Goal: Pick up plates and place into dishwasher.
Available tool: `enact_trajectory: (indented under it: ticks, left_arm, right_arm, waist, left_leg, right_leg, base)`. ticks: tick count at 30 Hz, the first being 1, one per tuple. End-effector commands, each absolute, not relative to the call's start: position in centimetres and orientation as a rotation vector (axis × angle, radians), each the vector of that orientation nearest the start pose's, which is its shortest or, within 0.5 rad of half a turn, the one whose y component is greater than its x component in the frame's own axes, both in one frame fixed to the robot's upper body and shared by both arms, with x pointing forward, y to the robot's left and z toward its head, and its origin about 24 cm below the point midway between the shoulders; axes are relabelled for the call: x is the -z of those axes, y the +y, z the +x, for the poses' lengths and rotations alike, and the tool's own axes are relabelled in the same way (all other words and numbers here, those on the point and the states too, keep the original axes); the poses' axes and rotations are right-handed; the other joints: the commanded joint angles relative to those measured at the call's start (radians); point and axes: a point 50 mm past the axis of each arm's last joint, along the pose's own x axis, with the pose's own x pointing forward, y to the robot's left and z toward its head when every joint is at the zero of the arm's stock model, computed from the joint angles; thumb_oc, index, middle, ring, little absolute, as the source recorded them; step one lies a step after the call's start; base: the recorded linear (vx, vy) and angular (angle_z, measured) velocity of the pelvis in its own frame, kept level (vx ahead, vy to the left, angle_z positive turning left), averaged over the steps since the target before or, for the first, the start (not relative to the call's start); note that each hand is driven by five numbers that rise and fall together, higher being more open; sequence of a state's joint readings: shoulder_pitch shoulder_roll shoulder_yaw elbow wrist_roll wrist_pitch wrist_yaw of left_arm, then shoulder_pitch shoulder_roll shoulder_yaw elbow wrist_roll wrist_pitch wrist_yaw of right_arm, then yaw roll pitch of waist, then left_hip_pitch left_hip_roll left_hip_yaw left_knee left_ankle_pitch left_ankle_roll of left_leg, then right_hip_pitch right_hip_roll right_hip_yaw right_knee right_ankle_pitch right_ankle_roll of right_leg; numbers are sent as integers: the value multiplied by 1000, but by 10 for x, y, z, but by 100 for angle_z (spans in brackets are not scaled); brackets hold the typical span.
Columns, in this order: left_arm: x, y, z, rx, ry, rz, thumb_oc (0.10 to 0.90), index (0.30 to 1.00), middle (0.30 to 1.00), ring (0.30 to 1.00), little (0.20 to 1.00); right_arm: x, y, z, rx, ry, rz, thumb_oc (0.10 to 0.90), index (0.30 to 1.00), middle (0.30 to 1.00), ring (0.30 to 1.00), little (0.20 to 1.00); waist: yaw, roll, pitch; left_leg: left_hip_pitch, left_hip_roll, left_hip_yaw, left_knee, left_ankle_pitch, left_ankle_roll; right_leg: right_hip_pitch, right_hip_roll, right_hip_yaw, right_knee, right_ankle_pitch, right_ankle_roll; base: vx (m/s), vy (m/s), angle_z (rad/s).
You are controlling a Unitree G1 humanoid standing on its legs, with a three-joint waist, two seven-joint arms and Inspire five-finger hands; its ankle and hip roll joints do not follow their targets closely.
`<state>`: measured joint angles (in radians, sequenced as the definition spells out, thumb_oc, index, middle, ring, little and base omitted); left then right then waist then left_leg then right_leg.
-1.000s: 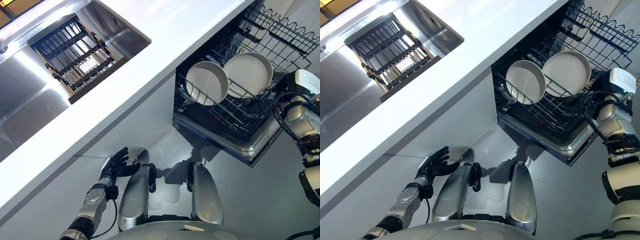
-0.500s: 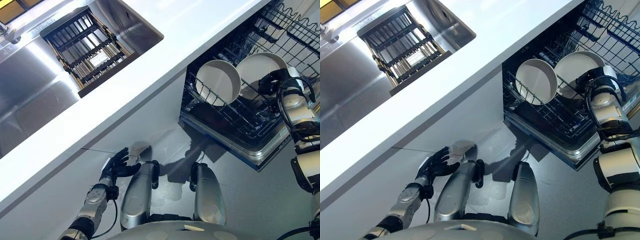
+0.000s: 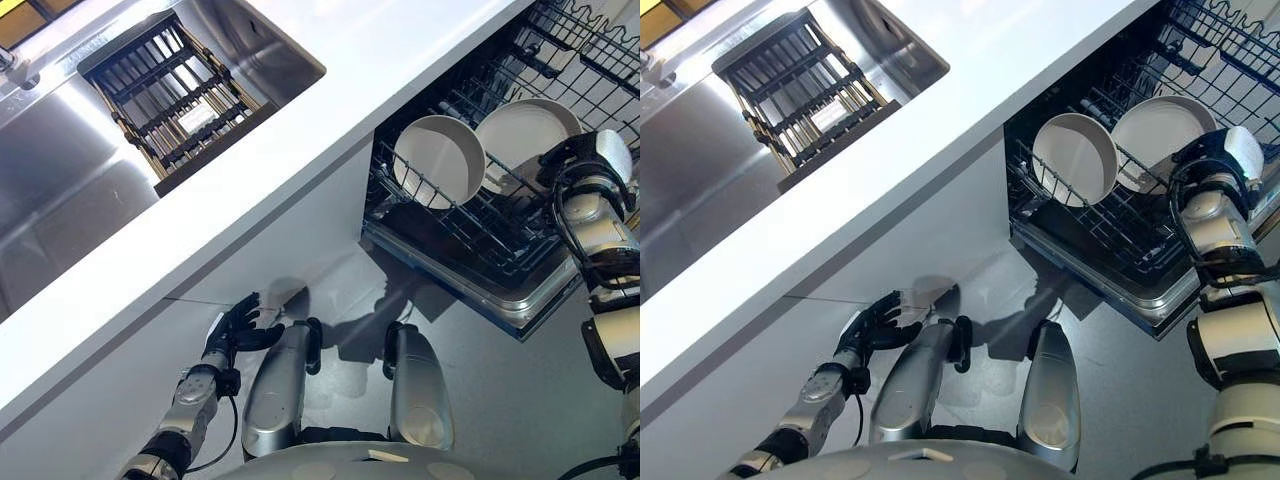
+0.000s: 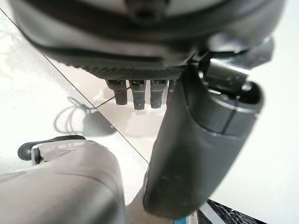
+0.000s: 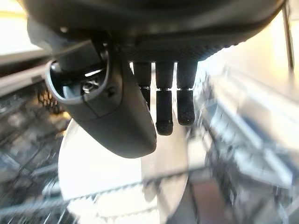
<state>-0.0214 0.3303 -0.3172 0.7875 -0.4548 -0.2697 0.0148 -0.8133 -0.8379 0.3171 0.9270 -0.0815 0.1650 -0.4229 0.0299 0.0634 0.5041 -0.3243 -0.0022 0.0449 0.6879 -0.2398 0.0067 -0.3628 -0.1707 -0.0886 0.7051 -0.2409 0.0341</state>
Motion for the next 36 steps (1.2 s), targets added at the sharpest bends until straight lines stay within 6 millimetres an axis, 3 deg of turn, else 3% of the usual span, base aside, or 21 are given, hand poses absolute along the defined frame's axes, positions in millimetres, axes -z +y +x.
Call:
enact_trajectory:
  ticks: [1,5,8,14,20,28,36]
  left_arm:
    - [80,223,189,-64,445,14,800,900,900,900,900]
    - [80,223,189,-80,434,1,800,900,900,900,900]
    - [81,221,189,-91,431,-11,800,900,900,900,900]
    - [79,222,191,-86,414,-12,800,900,900,900,900]
    - [74,223,200,-73,393,3,800,900,900,900,900]
    - [70,225,207,-54,382,22,800,900,900,900,900]
    - [68,225,209,-29,378,37,800,900,900,900,900]
  right_arm:
    - [-221,-364,330,946,-223,-1113,100,300,300,300,200]
    - [-223,-359,318,1027,-358,-1120,100,300,300,300,200]
    - [-211,-361,307,1065,-364,-1097,100,300,300,300,200]
    - [-173,-376,301,997,-140,-1030,100,300,300,300,200]
    - [-157,-387,309,887,55,-982,100,300,300,300,200]
    - [-173,-392,324,796,118,-1043,100,300,300,300,200]
    - [-204,-383,341,741,104,-1157,100,300,300,300,200]
  waist:
    - [-15,-31,-67]
    - [-33,-30,-64]
    - [-49,-27,-66]
    - [-58,-25,-59]
    - [-39,-25,-50]
    - [-4,-14,-36]
    - [30,-5,-32]
  left_leg:
    - [12,-35,40,12,-71,89]
    - [8,-33,43,16,-76,90]
    - [6,-34,47,18,-79,89]
    - [-6,-40,47,25,-78,88]
    - [-18,-43,45,33,-72,88]
    - [-43,-52,37,65,-78,92]
    - [-66,-63,26,75,-71,90]
  right_leg:
    - [54,45,-33,-23,29,-68]
    - [48,51,-28,-18,23,-67]
    - [44,54,-24,-13,18,-67]
    - [30,59,-19,-11,19,-72]
    - [20,55,-27,-4,23,-80]
    - [-3,44,-44,37,9,-86]
    - [-22,32,-56,53,6,-88]
  base:
    - [-43,-4,-7]
    - [-29,7,-6]
    - [-11,13,-10]
    - [-40,-13,-4]
    - [-30,-38,-2]
    - [-25,-36,-1]
    - [-7,-25,4]
